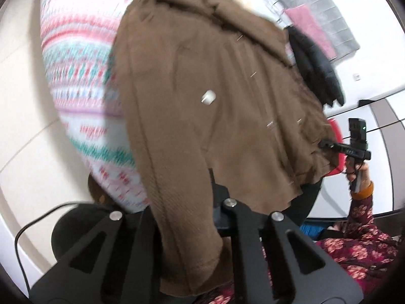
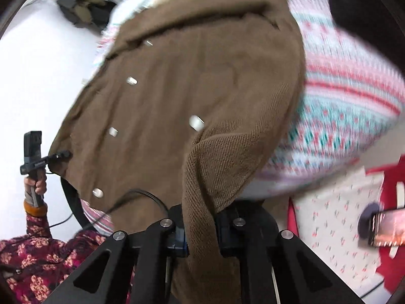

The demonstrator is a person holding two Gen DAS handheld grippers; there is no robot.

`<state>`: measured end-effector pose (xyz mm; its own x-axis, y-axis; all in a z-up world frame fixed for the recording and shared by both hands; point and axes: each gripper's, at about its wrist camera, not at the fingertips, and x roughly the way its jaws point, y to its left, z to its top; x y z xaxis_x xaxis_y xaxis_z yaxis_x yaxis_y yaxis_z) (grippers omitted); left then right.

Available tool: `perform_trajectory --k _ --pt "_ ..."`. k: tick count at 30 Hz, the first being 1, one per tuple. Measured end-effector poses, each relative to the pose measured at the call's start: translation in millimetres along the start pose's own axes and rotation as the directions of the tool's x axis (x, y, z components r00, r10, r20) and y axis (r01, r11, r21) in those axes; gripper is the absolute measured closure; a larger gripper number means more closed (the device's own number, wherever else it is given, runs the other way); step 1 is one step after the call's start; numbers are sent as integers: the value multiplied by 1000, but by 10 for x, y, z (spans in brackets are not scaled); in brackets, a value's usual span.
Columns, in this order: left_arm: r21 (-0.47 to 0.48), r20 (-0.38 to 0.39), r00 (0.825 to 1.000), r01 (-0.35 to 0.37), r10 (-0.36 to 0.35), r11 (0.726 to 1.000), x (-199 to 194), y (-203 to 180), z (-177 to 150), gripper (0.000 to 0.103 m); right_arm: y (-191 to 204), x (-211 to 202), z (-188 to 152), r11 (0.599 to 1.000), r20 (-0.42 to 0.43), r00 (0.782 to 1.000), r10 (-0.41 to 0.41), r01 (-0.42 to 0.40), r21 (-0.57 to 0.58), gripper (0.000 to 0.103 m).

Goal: Fold large clothes

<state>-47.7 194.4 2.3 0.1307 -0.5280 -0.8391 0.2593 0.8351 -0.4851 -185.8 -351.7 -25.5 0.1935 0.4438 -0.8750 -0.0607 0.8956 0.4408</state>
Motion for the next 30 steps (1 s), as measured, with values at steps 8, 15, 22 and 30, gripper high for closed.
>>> perform_trajectory --k 8,15,22,30 --pt "100 217 975 21 -42 995 -338 -327 561 93 616 -350 497 993 242 970 -4 33 -115 91" --pt "165 332 943 -57 -1 985 -330 -604 1081 93 920 -375 979 990 407 913 -21 75 -117 91" --pt "50 419 905 -105 75 993 -321 -372 1641 93 732 -426 1369 994 535 841 -80 107 -19 91" --pt "-154 434 891 -70 131 986 3 233 2225 93 16 -442 1850 983 596 791 -135 31 182 91"
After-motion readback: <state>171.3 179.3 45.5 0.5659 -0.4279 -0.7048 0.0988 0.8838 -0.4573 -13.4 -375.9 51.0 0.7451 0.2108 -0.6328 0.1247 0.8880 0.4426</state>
